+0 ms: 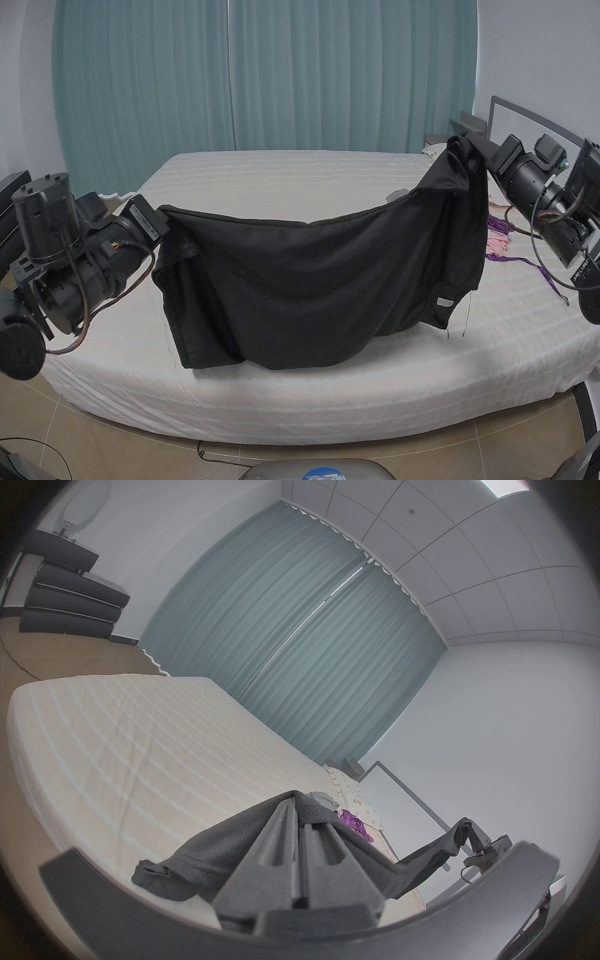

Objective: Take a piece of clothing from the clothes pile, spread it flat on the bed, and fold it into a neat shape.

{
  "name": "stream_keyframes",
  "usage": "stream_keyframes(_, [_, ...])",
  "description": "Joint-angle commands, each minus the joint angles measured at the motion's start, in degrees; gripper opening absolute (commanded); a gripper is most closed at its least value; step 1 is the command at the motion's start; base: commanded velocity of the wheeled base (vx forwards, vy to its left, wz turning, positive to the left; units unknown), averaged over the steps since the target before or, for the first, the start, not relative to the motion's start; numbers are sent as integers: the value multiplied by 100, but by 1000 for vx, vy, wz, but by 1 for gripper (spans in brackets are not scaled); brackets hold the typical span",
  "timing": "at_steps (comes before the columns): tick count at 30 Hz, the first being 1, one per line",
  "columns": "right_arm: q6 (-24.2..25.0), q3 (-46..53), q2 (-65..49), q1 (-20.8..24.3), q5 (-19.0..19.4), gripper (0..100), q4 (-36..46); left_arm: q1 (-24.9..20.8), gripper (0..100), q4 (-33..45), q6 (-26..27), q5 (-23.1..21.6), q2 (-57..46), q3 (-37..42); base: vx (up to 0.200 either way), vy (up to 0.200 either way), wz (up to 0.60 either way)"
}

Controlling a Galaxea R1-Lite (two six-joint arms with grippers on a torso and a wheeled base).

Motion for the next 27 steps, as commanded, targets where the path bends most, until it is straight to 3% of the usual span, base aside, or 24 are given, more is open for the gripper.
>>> stream_keyframes(1, [-32, -614, 991, -35, -3, 0, -18, 97, 0, -16, -9, 6, 1123, -661, 200, 0, 0])
stream_keyframes(8, [-49, -1467, 2002, -202, -267, 0, -80, 422, 0, 20, 17, -3, 2143, -1469, 200, 0, 0])
stream_keyframes(17, [-49, -2065, 3223, -264, -328, 0, -97, 598, 0, -16, 8, -3, 3488, -2155, 200, 0, 0])
stream_keyframes(27, [-84, -2759, 4524, -396, -390, 0, -229, 756, 0, -16, -27, -3, 4736, -3034, 0, 0, 0])
